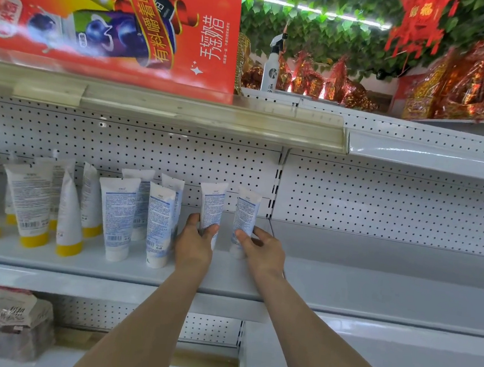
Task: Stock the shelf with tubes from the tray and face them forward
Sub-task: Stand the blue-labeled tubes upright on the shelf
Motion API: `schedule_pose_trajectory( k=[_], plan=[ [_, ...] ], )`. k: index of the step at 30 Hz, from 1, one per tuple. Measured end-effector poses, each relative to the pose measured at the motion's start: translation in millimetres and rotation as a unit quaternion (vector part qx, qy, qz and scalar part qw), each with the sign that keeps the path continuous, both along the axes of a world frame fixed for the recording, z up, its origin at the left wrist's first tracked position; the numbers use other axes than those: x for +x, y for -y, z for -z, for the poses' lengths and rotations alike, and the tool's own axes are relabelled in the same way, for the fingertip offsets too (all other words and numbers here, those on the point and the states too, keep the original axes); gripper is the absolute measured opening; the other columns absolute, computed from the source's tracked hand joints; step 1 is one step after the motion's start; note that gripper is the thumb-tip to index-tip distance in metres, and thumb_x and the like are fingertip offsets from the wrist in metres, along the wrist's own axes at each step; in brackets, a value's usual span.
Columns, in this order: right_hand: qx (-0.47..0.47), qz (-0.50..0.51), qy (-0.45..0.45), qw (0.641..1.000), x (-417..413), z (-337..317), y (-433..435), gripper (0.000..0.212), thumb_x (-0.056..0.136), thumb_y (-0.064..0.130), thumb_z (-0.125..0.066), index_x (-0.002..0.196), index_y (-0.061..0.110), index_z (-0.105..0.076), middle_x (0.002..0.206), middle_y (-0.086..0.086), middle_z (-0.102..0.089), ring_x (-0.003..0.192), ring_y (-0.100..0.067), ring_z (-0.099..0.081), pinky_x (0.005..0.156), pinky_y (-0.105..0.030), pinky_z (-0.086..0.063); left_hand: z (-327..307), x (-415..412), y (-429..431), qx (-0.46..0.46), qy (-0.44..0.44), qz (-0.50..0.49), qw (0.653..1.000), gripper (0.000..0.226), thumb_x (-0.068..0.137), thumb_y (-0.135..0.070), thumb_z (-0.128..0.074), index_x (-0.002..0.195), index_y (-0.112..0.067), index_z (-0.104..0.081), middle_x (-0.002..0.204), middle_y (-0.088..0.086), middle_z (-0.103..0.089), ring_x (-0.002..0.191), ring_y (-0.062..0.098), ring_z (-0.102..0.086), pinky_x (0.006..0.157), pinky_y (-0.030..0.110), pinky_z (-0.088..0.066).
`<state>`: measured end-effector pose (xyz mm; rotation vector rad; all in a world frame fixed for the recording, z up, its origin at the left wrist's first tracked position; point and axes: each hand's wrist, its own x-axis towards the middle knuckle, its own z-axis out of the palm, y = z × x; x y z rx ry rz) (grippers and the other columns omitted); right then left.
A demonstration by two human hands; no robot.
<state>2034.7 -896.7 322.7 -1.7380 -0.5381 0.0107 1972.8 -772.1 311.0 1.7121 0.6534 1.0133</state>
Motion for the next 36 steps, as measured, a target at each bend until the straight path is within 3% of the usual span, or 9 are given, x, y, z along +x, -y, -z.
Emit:
schedule_pose_trajectory(
  k=[12,16,19,21,25,28,31,36],
  plan=[
    [-0.009,-0.006,0.015,1.000,-2,2,7,0.032,0.082,0.041,-0.074,0.112,0.029,-0.073,0.087,0.012,-0.071,0.079,0.004,-0.065,0.065,-0.006,-0.044,-3,-8,5,0.021,-0.023,-0.015,0.999,0.027,0.092,-0.024,-0.063,0.116,-0.014,-0.055,0.102,0.006,-0.069,0.092,0.023,-0.063,0.079,0.026,-0.044],
    [-0.027,0.003,0.020,0.999,-2,2,7,0.036,0.083,0.043,-0.073,0.116,0.027,-0.070,0.094,0.010,-0.071,0.089,-0.006,-0.067,0.066,-0.007,-0.042,-8,-14,13,0.025,-0.054,-0.031,0.998,0.033,0.089,-0.031,-0.066,0.111,-0.009,-0.056,0.093,0.004,-0.064,0.093,0.027,-0.064,0.073,0.025,-0.041],
    [-0.025,0.005,-0.008,1.000,-11,-3,13,0.067,0.082,0.048,-0.072,0.139,0.019,-0.052,0.125,-0.001,-0.064,0.113,-0.015,-0.061,0.087,-0.016,-0.041,-16,-28,29,0.025,-0.107,-0.027,0.994,0.049,0.085,-0.033,-0.071,0.119,-0.003,-0.052,0.105,0.007,-0.061,0.098,0.023,-0.059,0.074,0.024,-0.036],
    [-0.056,0.016,-0.016,0.998,-22,-5,23,0.080,0.081,0.055,-0.070,0.144,0.012,-0.044,0.138,-0.007,-0.056,0.124,-0.020,-0.054,0.095,-0.024,-0.038,-17,-39,42,0.018,-0.135,-0.004,0.991,0.064,0.083,-0.036,-0.073,0.129,0.000,-0.046,0.123,0.014,-0.059,0.114,0.028,-0.056,0.082,0.027,-0.040],
    [-0.106,0.038,0.001,0.994,-60,-20,50,0.080,0.083,0.059,-0.066,0.142,0.010,-0.045,0.140,-0.010,-0.054,0.127,-0.024,-0.052,0.103,-0.033,-0.042,-22,-83,72,0.005,-0.171,0.058,0.984,0.088,0.078,-0.039,-0.078,0.146,-0.004,-0.034,0.144,0.013,-0.047,0.131,0.029,-0.046,0.104,0.034,-0.041],
    [-0.148,0.041,0.054,0.987,-105,-42,71,0.070,0.086,0.054,-0.065,0.140,0.012,-0.047,0.137,-0.009,-0.057,0.124,-0.023,-0.055,0.099,-0.033,-0.044,-35,-135,85,0.044,-0.177,0.089,0.979,0.087,0.076,-0.035,-0.080,0.147,-0.010,-0.036,0.148,0.009,-0.043,0.132,0.026,-0.044,0.102,0.032,-0.042],
    [-0.215,0.018,0.163,0.963,-164,-66,84,0.067,0.086,0.051,-0.067,0.139,0.015,-0.046,0.135,-0.006,-0.058,0.122,-0.025,-0.056,0.094,-0.033,-0.045,-54,-205,78,0.134,-0.205,0.050,0.968,0.080,0.079,-0.034,-0.078,0.145,-0.011,-0.038,0.142,0.011,-0.048,0.128,0.029,-0.046,0.092,0.030,-0.044],
    [-0.342,-0.021,0.339,0.876,-280,-96,83,0.072,0.085,0.050,-0.068,0.145,0.026,-0.038,0.142,-0.009,-0.050,0.129,-0.029,-0.045,0.093,-0.039,-0.046,-76,-346,52,0.261,-0.268,-0.065,0.925,0.075,0.080,-0.043,-0.074,0.141,-0.016,-0.041,0.141,0.015,-0.046,0.131,0.035,-0.038,0.099,0.048,-0.045]
  ],
)
